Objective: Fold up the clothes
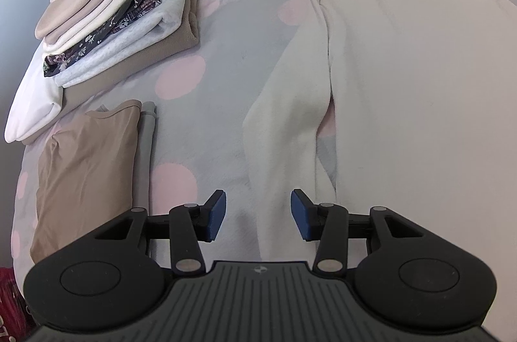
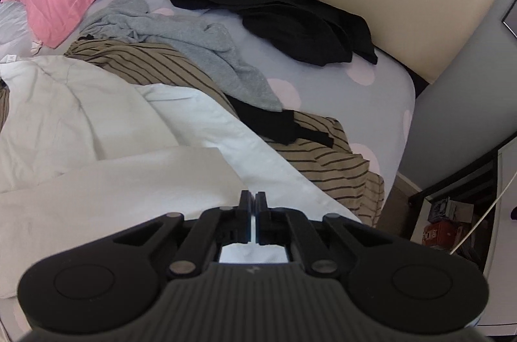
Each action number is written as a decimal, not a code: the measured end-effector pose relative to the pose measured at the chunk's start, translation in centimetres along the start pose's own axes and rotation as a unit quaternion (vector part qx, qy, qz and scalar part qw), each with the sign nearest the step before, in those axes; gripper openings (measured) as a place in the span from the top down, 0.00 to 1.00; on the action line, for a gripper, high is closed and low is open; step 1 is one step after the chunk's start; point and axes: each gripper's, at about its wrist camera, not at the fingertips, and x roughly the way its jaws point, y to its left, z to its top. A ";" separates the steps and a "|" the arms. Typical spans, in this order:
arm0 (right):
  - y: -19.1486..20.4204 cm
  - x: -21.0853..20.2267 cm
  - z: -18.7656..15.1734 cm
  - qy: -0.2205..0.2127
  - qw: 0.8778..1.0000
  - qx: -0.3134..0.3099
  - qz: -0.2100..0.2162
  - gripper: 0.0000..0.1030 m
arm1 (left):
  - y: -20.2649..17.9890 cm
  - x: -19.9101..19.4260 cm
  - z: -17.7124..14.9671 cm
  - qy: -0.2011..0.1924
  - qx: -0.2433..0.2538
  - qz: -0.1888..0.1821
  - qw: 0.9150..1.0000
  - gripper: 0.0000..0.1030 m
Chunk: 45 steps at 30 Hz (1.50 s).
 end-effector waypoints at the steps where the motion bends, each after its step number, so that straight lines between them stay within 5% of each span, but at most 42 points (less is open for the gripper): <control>1: -0.1 0.0 -0.1 0.000 1.000 -0.001 -0.007 0.98 | 0.1 -0.1 0.0 -0.001 -0.001 -0.001 1.000 0.59; 4: -0.1 -0.3 -0.5 -0.004 1.000 -0.006 -0.018 0.92 | 0.4 -0.3 -0.1 0.000 -0.008 -0.007 1.000 0.59; 6: 0.1 -0.8 -0.9 -0.014 0.999 -0.014 -0.025 0.69 | 0.7 -0.5 -0.3 0.002 -0.013 -0.013 1.000 0.58; 11: 2.6 -3.7 -2.6 -0.037 0.998 -0.039 0.010 0.69 | 1.6 -0.7 -1.3 0.001 -0.021 -0.022 1.000 0.52; 15: 6.6 -6.4 -5.0 -0.037 0.994 -0.056 0.085 0.69 | 2.9 -0.9 -2.4 0.008 -0.041 -0.043 0.998 0.52; 23: 16.0 -9.2 -12.1 -0.017 0.974 -0.123 0.188 0.68 | 4.1 -2.3 -5.3 0.014 -0.069 -0.122 0.990 0.51; 31: 21.6 -10.3 -18.3 0.007 0.949 -0.219 0.227 0.65 | 2.2 -2.1 -7.6 0.043 -0.035 -0.142 0.988 0.47; 32: 22.0 -10.6 -18.7 -0.001 0.946 -0.232 0.226 0.64 | 2.0 -2.1 -7.7 0.048 -0.029 -0.139 0.989 0.52; 35: 22.8 -11.4 -19.6 -0.014 0.939 -0.258 0.227 0.63 | 2.6 -1.8 -7.5 0.060 -0.053 -0.148 0.986 0.95; 41: 23.5 -11.8 -19.8 -0.003 0.934 -0.268 0.237 0.63 | 7.1 -3.9 -5.6 0.013 -0.155 -0.191 0.969 0.98; 45: 24.1 -11.1 -19.8 0.013 0.936 -0.263 0.234 0.63 | 9.9 -5.4 -3.8 -0.011 -0.183 -0.186 0.965 0.98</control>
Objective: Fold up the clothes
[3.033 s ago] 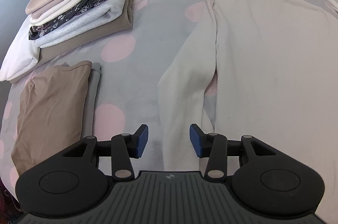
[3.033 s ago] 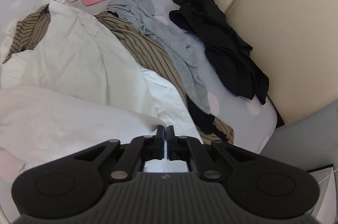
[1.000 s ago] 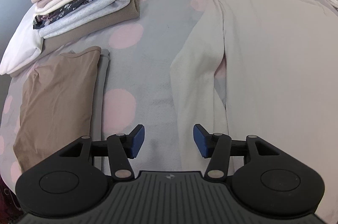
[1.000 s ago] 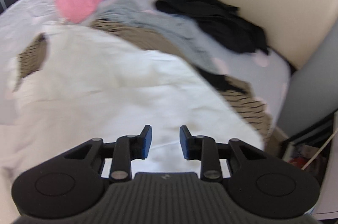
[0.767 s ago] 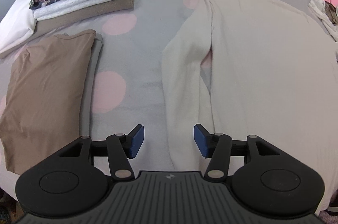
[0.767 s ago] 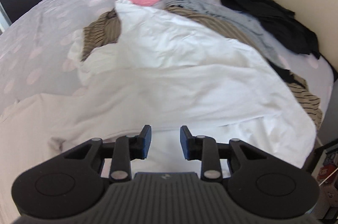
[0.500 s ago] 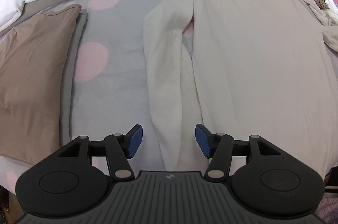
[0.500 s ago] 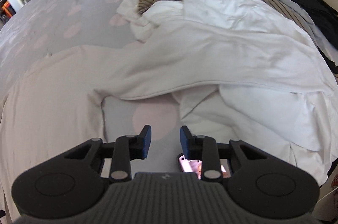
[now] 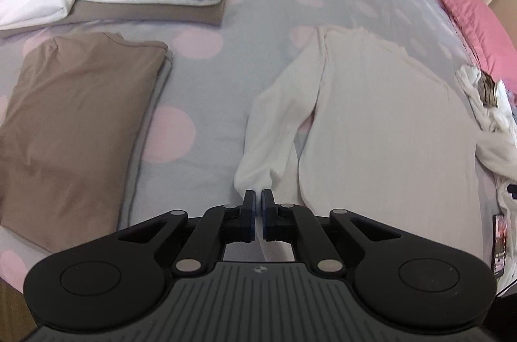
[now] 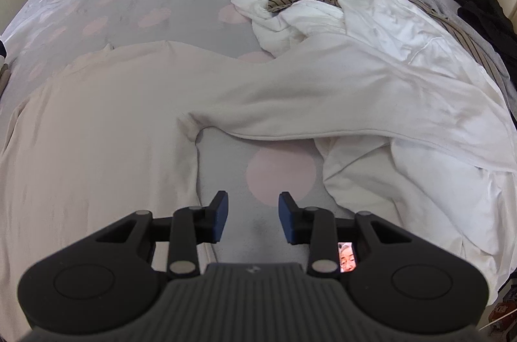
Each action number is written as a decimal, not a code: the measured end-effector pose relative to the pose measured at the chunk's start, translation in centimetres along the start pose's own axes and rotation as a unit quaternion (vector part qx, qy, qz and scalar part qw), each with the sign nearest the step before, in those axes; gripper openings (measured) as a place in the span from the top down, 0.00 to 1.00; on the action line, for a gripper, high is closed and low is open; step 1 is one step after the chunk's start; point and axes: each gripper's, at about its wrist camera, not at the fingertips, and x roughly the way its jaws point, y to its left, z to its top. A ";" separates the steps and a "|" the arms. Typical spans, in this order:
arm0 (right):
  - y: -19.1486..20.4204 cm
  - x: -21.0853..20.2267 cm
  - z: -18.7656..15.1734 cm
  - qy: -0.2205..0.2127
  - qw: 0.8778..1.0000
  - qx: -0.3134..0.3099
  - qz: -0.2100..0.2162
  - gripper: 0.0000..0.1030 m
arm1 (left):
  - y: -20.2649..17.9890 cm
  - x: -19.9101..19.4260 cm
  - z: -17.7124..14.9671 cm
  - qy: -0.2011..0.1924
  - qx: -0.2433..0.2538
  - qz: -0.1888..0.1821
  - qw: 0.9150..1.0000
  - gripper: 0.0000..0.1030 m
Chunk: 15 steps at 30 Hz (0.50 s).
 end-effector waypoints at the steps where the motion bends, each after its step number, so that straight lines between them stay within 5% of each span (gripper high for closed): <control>1: 0.0 0.2 0.1 0.004 1.000 0.003 0.001 0.63 | 0.3 -0.4 0.7 -0.003 -0.006 -0.001 1.000 0.98; 15: 3.2 3.8 -0.5 0.054 0.997 -0.055 0.003 0.63 | 10.5 -0.5 10.6 -0.038 -0.080 0.112 0.990 0.98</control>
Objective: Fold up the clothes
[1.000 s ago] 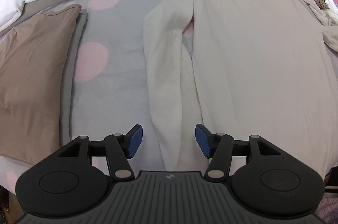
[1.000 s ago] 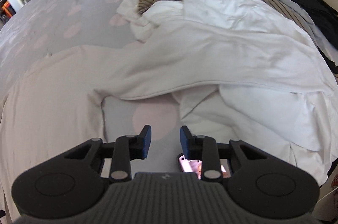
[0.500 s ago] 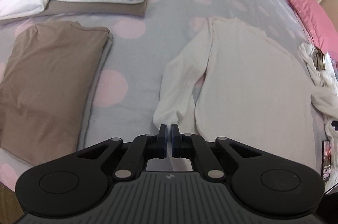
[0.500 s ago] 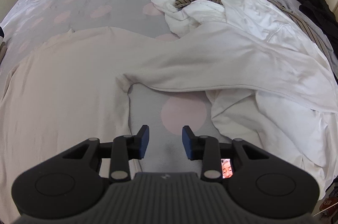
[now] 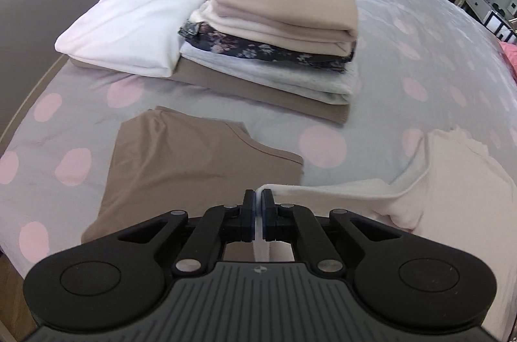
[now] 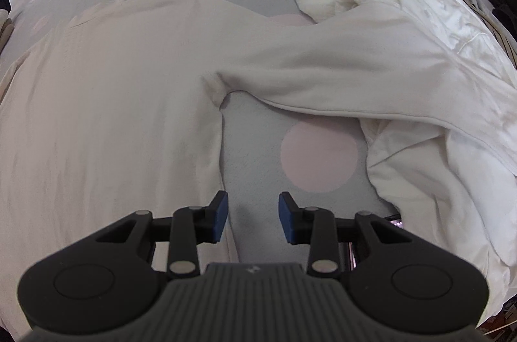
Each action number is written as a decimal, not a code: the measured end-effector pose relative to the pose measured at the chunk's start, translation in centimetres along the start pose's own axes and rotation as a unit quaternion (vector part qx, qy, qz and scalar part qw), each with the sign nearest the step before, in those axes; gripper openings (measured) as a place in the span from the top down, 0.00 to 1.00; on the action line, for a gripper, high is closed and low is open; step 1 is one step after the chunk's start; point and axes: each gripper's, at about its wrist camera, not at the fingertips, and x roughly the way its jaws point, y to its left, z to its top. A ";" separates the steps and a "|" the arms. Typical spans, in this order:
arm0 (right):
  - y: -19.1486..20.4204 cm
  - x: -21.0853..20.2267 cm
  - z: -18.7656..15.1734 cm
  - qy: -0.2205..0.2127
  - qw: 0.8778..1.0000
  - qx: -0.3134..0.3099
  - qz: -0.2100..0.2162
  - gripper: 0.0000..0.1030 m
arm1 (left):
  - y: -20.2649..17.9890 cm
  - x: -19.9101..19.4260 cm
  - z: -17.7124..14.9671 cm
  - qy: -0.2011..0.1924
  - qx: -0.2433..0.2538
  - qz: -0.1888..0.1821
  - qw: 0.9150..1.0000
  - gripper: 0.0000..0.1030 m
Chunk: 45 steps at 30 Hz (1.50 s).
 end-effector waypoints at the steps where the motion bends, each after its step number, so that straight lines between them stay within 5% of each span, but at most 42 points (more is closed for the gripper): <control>1: 0.3 0.1 0.2 0.001 1.000 -0.003 0.000 0.63 | 0.6 0.5 0.4 0.003 -0.006 0.005 1.000 0.98; 13: 3.6 1.2 1.3 0.008 0.999 -0.053 -0.001 0.63 | 3.4 6.4 1.8 0.024 -0.033 0.056 0.998 0.97; 21: 3.9 1.0 0.8 0.002 0.998 -0.061 -0.002 0.63 | 2.5 3.4 0.1 0.013 -0.041 0.029 0.999 0.59; 23: 4.0 0.6 0.7 -0.003 0.998 -0.062 -0.001 0.63 | 2.2 2.5 -0.6 0.018 -0.052 0.027 0.998 0.57; 34: 3.1 -1.5 -0.1 -0.031 0.998 -0.054 0.003 0.59 | 2.3 0.0 -6.9 0.036 -0.096 -0.036 0.994 0.62; 40: 3.1 -2.0 -0.1 -0.039 0.998 -0.053 0.007 0.59 | 1.3 1.1 -9.0 0.065 -0.074 -0.014 0.995 0.62; 45: 3.6 -2.4 -0.1 -0.047 0.997 -0.064 0.011 0.59 | 0.8 2.8 -9.6 0.081 -0.063 -0.002 0.995 0.85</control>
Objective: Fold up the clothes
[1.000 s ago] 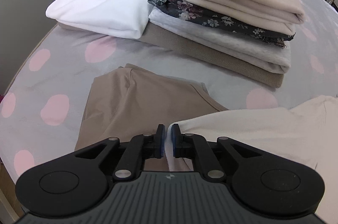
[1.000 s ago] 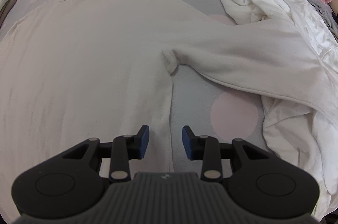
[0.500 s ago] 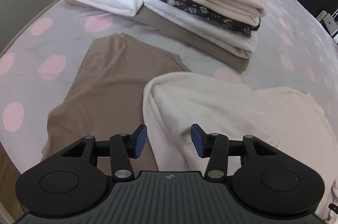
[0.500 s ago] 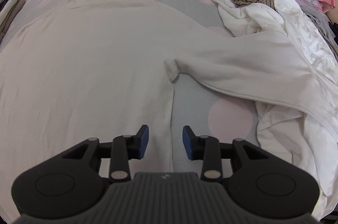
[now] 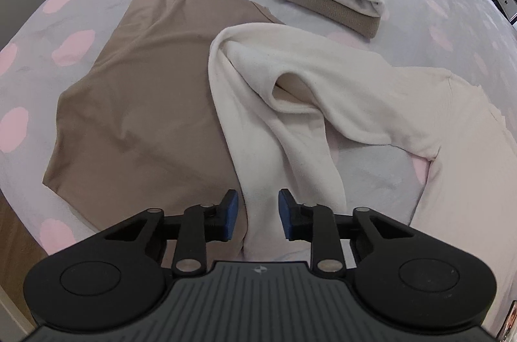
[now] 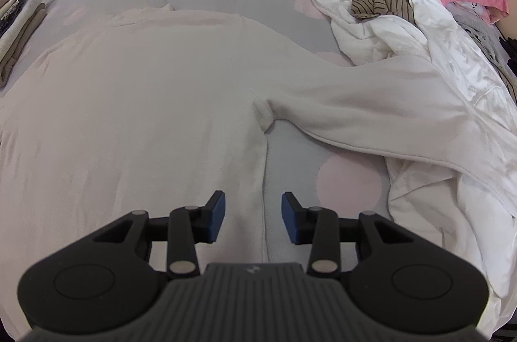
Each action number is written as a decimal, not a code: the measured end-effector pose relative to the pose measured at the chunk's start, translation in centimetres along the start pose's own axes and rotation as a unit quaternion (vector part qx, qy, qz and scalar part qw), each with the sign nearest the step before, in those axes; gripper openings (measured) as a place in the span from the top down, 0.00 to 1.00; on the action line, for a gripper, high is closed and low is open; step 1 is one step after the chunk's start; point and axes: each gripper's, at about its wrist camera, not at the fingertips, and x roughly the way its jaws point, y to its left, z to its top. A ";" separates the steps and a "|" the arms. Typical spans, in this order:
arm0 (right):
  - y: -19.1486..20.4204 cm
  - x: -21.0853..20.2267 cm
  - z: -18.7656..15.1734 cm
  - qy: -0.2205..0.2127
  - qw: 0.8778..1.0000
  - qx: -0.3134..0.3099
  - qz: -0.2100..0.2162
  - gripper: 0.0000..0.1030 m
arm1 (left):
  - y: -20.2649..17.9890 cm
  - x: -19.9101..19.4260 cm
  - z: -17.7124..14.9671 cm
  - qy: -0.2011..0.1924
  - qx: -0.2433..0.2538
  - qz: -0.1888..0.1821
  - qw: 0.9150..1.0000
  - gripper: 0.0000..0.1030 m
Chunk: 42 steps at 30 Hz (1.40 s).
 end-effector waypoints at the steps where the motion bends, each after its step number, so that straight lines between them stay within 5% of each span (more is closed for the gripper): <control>1: 0.1 -0.1 0.0 -0.001 1.000 -0.002 0.001 0.59 | -0.1 0.1 -0.1 -0.002 0.002 0.004 1.000 0.88; 4: 0.2 -0.3 -0.1 -0.005 1.000 -0.003 0.000 0.59 | -0.5 -0.6 -0.2 -0.020 0.010 -0.004 1.000 0.98; 13: -0.6 -0.4 -0.1 -0.004 1.000 0.016 -0.001 0.59 | 0.0 -6.2 1.6 -0.066 0.006 -0.024 0.998 1.00; 22: -1.0 0.2 -0.5 0.002 1.000 0.018 -0.012 0.59 | 4.7 -10.8 6.5 -0.108 -0.023 0.052 0.992 1.00; 32: -0.7 1.5 -0.5 0.009 1.000 0.002 -0.021 0.59 | 7.5 -6.3 10.5 -0.095 -0.033 0.141 0.985 1.00; 38: -1.2 2.0 -0.9 0.018 1.000 0.004 -0.005 0.59 | 5.1 -5.8 8.8 -0.122 0.003 0.146 0.982 0.87; 42: -1.4 1.8 -1.5 0.028 0.999 -0.001 0.027 0.59 | 0.4 -7.3 6.0 -0.140 0.068 0.102 0.982 0.81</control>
